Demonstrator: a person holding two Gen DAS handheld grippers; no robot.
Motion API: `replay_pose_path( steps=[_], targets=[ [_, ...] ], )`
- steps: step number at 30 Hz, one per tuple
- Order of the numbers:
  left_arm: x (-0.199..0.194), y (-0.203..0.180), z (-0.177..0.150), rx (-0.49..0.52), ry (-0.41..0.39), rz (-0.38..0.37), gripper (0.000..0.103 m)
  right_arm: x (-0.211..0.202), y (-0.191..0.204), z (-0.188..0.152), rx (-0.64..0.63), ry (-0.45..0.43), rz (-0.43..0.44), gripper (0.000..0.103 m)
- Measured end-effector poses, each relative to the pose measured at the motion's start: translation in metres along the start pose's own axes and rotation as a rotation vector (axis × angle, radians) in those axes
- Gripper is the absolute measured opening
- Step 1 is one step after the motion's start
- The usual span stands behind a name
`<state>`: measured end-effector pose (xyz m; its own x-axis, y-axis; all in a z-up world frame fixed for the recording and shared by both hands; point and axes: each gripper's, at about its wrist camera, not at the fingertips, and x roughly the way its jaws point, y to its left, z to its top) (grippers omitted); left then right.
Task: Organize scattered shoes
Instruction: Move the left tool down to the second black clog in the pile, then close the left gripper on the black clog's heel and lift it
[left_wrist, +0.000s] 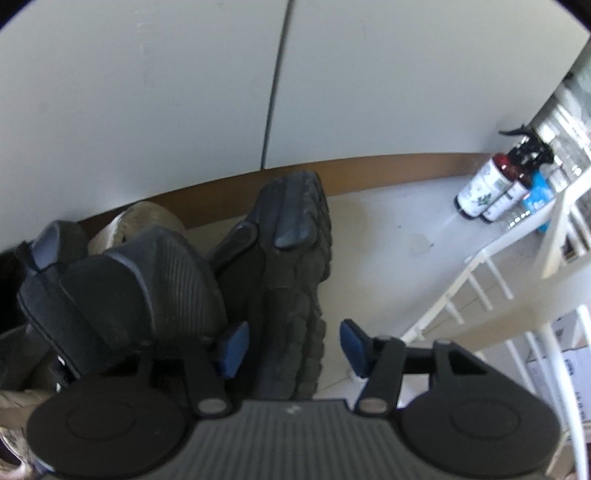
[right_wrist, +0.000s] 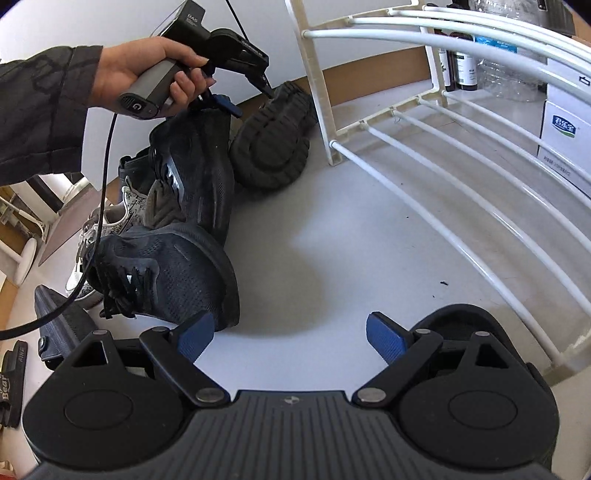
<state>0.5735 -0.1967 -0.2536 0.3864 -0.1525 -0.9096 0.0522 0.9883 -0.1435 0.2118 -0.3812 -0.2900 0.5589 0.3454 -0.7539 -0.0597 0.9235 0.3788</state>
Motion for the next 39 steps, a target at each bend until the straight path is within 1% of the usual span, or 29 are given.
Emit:
replay_pose_path(
  steps=[2, 5, 7, 8, 9, 11, 12, 13, 16, 18, 19, 20, 21, 23, 27, 30, 33, 36, 38, 39],
  targets=[
    [0.002, 0.001, 0.003, -0.016, 0.008, 0.015, 0.047, 0.007, 0.000, 0.000, 0.002, 0.009, 0.008, 0.093],
    [0.003, 0.007, 0.006, -0.057, 0.020, -0.003, 0.042, 0.015, 0.001, 0.000, 0.002, 0.017, 0.014, 0.093],
    [0.003, 0.006, 0.006, -0.057, 0.018, -0.012, 0.043, 0.019, 0.002, 0.000, -0.002, 0.022, 0.023, 0.093],
    [0.003, 0.005, 0.006, -0.055, 0.018, -0.018, 0.051, 0.021, 0.003, -0.001, -0.004, 0.023, 0.025, 0.093],
    [0.002, 0.001, 0.005, -0.045, 0.016, -0.025, 0.065, 0.023, 0.003, -0.001, -0.006, 0.025, 0.030, 0.093],
    [0.001, -0.010, 0.005, -0.017, -0.001, -0.011, 0.077, 0.026, 0.005, 0.000, -0.009, 0.028, 0.040, 0.093],
    [0.000, -0.017, 0.005, 0.001, -0.013, -0.003, 0.081, 0.028, 0.005, 0.000, -0.011, 0.029, 0.042, 0.093],
    [-0.002, -0.024, 0.008, 0.027, -0.033, 0.009, 0.083, 0.030, 0.006, 0.000, -0.014, 0.031, 0.044, 0.093],
    [0.000, -0.035, 0.017, 0.052, -0.052, 0.012, 0.085, 0.032, 0.005, 0.000, -0.019, 0.031, 0.044, 0.093],
    [0.008, -0.042, 0.029, 0.080, -0.036, 0.041, 0.084, 0.030, 0.003, -0.001, -0.018, 0.030, 0.042, 0.093],
    [0.013, -0.043, 0.034, 0.097, -0.024, 0.052, 0.082, 0.029, 0.001, -0.001, -0.017, 0.029, 0.039, 0.093],
    [0.021, -0.046, 0.039, 0.140, 0.001, 0.083, 0.076, 0.028, -0.001, -0.001, -0.014, 0.029, 0.036, 0.093],
    [0.026, -0.049, 0.042, 0.185, 0.013, 0.129, 0.074, 0.027, -0.004, -0.001, -0.009, 0.028, 0.032, 0.093],
    [0.028, -0.049, 0.046, 0.226, 0.024, 0.179, 0.074, 0.025, -0.008, -0.001, -0.005, 0.024, 0.024, 0.093],
    [0.035, -0.041, 0.060, 0.239, 0.051, 0.202, 0.074, 0.025, -0.018, 0.000, 0.014, 0.024, 0.006, 0.093],
    [0.040, -0.036, 0.066, 0.258, 0.084, 0.186, 0.072, 0.028, -0.023, 0.002, 0.022, 0.029, 0.000, 0.093],
    [0.045, -0.032, 0.069, 0.283, 0.123, 0.150, 0.065, 0.030, -0.024, 0.003, 0.022, 0.032, 0.000, 0.093],
    [0.048, -0.033, 0.072, 0.325, 0.156, 0.132, 0.062, 0.032, -0.024, 0.002, 0.011, 0.032, -0.002, 0.093],
    [0.051, -0.035, 0.073, 0.358, 0.177, 0.126, 0.062, 0.035, -0.025, 0.001, 0.010, 0.041, -0.007, 0.093],
    [0.052, -0.036, 0.074, 0.374, 0.187, 0.123, 0.064, 0.036, -0.026, 0.001, 0.011, 0.045, -0.010, 0.093]
  ],
)
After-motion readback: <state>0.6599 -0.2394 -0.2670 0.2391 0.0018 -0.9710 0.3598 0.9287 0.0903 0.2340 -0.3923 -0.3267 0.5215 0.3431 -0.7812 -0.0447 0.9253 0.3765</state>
